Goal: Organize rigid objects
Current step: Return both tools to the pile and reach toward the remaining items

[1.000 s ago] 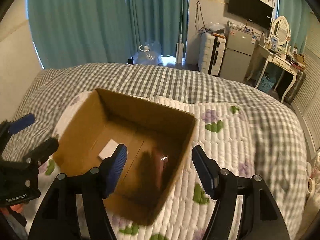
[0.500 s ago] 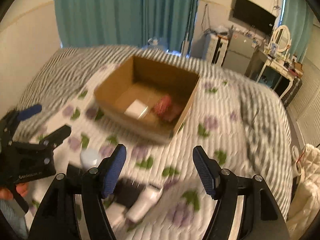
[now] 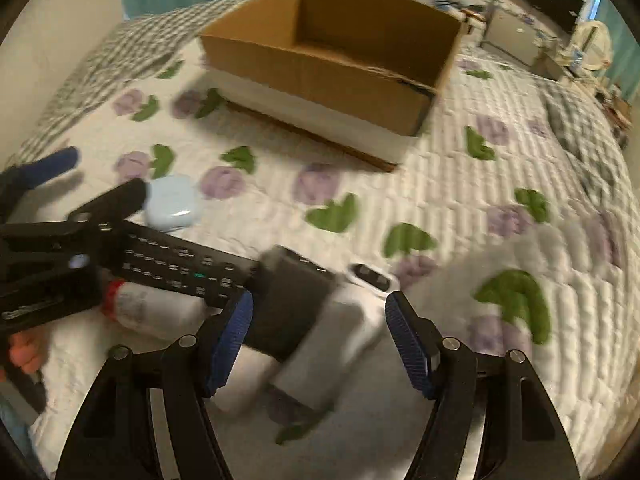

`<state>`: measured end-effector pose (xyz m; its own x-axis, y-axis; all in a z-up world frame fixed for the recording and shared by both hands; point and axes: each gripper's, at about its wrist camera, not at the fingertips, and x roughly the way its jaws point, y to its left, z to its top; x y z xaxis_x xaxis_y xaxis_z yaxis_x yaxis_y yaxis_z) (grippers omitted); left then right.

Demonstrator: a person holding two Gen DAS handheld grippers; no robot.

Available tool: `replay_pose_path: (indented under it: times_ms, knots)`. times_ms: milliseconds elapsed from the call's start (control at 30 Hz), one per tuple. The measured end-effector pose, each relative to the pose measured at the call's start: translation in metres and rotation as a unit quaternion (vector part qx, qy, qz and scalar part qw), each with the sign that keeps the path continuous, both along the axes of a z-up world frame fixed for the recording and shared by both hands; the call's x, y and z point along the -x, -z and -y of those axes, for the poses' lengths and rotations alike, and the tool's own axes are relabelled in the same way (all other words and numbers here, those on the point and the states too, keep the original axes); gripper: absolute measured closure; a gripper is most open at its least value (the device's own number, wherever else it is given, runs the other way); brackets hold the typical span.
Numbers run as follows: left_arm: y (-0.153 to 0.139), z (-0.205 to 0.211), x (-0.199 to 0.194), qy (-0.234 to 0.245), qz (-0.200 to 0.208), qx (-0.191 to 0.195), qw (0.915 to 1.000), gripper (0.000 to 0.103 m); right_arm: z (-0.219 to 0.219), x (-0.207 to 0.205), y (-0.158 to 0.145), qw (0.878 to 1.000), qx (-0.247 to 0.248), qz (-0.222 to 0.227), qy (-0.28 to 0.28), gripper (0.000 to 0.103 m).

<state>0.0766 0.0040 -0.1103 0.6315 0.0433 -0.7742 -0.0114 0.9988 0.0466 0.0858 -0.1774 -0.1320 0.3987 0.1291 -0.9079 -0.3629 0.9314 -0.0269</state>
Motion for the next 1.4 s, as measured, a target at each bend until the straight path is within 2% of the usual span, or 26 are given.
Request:
replay_pose_path:
  times_ms: [100, 200, 233, 533, 633, 800, 933, 1067, 1200, 1233, 1267, 1300, 1367, 1400]
  knots:
    - [0.004, -0.006, -0.001, -0.002, -0.006, 0.007, 1.0, 0.0, -0.007, -0.006, 0.009, 1.0, 0.006, -0.019, -0.001, 0.043]
    - [0.007, -0.011, -0.002, -0.005, -0.01, 0.014, 0.9998, 0.0, -0.015, -0.01, 0.016, 1.0, 0.003, -0.023, -0.003, 0.044]
    - [0.007, -0.011, -0.003, -0.006, -0.012, 0.014, 0.9998, 0.0, -0.016, -0.013, 0.018, 1.0, -0.009, -0.026, -0.001, 0.049]
    - [0.009, -0.013, -0.006, -0.004, -0.02, 0.018, 0.9996, 0.0, -0.026, -0.035, 0.037, 0.999, 0.009, -0.047, -0.002, 0.046]
    - [0.01, -0.014, -0.007, -0.007, -0.024, 0.018, 0.9995, 0.0, -0.033, -0.041, 0.046, 0.998, 0.03, -0.05, -0.005, 0.043]
    - [0.012, -0.017, -0.007, -0.012, -0.034, 0.017, 0.9992, 0.0, -0.038, -0.038, 0.047, 0.998, 0.043, -0.042, -0.017, 0.044]
    - [0.012, -0.015, -0.005, -0.01, -0.038, 0.013, 0.9991, 0.0, -0.037, -0.024, 0.041, 0.998, 0.048, -0.016, -0.023, 0.051]
    - [0.014, -0.011, -0.003, -0.006, -0.046, 0.006, 0.9989, 0.0, -0.025, -0.015, 0.025, 1.0, 0.011, 0.013, -0.012, 0.057]
    - [0.016, -0.003, 0.001, 0.007, -0.055, 0.005, 0.9985, 0.0, -0.015, -0.013, 0.006, 0.999, -0.016, 0.036, -0.008, 0.058]
    - [0.017, 0.0, 0.002, 0.012, -0.056, 0.004, 0.9983, 0.0, -0.013, -0.014, 0.004, 0.999, -0.02, 0.039, -0.009, 0.063]
    - [0.018, 0.004, 0.002, 0.019, -0.058, 0.001, 0.9981, 0.0, -0.009, -0.012, 0.0, 0.999, -0.027, 0.045, -0.007, 0.1]
    - [0.02, 0.008, 0.002, 0.027, -0.064, -0.002, 0.9976, 0.0, -0.008, -0.009, -0.006, 0.998, -0.046, 0.051, -0.012, 0.103]
    - [0.026, 0.017, 0.001, 0.041, -0.082, 0.0, 0.9958, 0.0, -0.004, -0.005, -0.018, 0.996, -0.045, 0.077, -0.008, 0.103]
    - [0.029, 0.019, 0.0, 0.045, -0.088, 0.001, 0.9951, 0.0, -0.002, -0.006, -0.021, 0.996, -0.047, 0.074, -0.012, 0.103]
